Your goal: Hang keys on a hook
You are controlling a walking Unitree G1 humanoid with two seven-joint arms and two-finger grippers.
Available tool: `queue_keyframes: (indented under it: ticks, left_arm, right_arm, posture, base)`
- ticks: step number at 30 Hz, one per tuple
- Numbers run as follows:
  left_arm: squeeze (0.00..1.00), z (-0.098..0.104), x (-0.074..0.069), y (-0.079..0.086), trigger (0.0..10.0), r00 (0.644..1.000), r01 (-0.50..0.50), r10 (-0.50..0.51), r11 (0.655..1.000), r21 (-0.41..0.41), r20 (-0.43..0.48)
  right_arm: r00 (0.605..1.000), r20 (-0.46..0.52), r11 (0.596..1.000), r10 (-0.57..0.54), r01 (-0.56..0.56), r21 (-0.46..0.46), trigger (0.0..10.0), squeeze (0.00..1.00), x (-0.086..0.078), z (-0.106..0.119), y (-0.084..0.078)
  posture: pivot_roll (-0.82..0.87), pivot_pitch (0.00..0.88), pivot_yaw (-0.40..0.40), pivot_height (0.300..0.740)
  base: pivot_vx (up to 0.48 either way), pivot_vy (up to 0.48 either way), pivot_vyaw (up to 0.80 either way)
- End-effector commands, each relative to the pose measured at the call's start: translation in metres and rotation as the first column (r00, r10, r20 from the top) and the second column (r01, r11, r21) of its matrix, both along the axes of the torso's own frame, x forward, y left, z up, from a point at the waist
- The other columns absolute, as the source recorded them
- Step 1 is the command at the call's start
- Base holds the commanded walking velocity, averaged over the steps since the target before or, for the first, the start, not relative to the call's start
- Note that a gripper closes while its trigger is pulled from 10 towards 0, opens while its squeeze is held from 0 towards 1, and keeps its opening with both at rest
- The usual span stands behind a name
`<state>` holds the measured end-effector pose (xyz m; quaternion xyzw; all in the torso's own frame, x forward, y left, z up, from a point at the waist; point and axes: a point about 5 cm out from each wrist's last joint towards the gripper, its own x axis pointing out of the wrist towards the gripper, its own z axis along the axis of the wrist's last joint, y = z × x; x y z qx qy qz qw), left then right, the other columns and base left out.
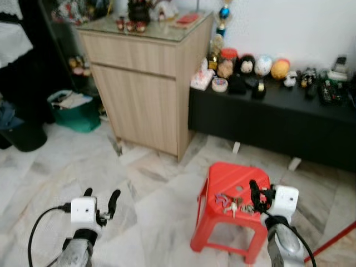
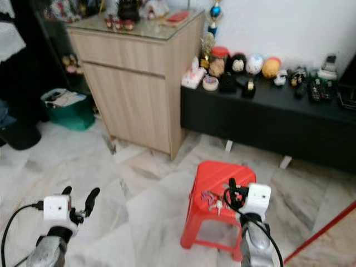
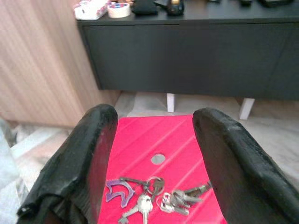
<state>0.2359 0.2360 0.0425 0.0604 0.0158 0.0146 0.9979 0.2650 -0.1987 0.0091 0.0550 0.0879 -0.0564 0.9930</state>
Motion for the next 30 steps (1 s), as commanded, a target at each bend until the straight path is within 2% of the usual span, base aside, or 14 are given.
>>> queue_keyframes:
  ticks: [1, 4, 11, 25, 30]
  left_arm:
    - [0.00, 0.002, 0.003, -0.003, 10.0, 1.000, 0.020, -0.020, 1.000, 0.006, -0.008]
    - [0.00, 0.006, 0.009, 0.000, 10.0, 1.000, 0.020, -0.020, 1.000, 0.014, -0.002]
    - [0.00, 0.014, 0.015, -0.004, 10.0, 1.000, 0.017, -0.017, 1.000, 0.016, 0.019]
    - [0.00, 0.015, 0.010, -0.005, 10.0, 1.000, 0.001, -0.002, 1.000, 0.003, 0.021]
    - [0.00, 0.017, 0.011, -0.006, 10.0, 1.000, 0.005, -0.005, 1.000, 0.003, 0.020]
  right_arm:
    - [1.000, 0.012, 1.000, -0.014, 0.014, -0.002, 10.0, 0.00, 0.001, 0.003, -0.002]
    - [0.999, 0.040, 1.000, 0.009, -0.008, -0.026, 10.0, 0.00, 0.004, 0.009, 0.002]
    - [0.998, 0.053, 0.999, 0.026, -0.024, -0.030, 10.0, 0.00, 0.008, 0.014, 0.005]
    - [0.997, 0.057, 0.999, 0.048, -0.047, -0.018, 10.0, 0.00, 0.021, 0.022, 0.012]
    - [0.997, 0.055, 0.999, 0.050, -0.050, -0.018, 10.0, 0.00, 0.022, 0.022, 0.012]
  posture:
    - [0.04, 0.000, 0.022, 0.740]
    - [0.02, 0.000, 0.023, 0.740]
    - [0.05, 0.000, -0.008, 0.740]
    - [0.06, 0.000, -0.018, 0.740]
    - [0.07, 0.000, -0.015, 0.740]
  base:
    - [0.000, 0.000, -0.69]
    - [0.000, 0.000, -0.69]
    - [0.000, 0.000, 0.00]
    - [0.000, 0.000, 0.00]
    - [0.302, 0.000, 0.00]
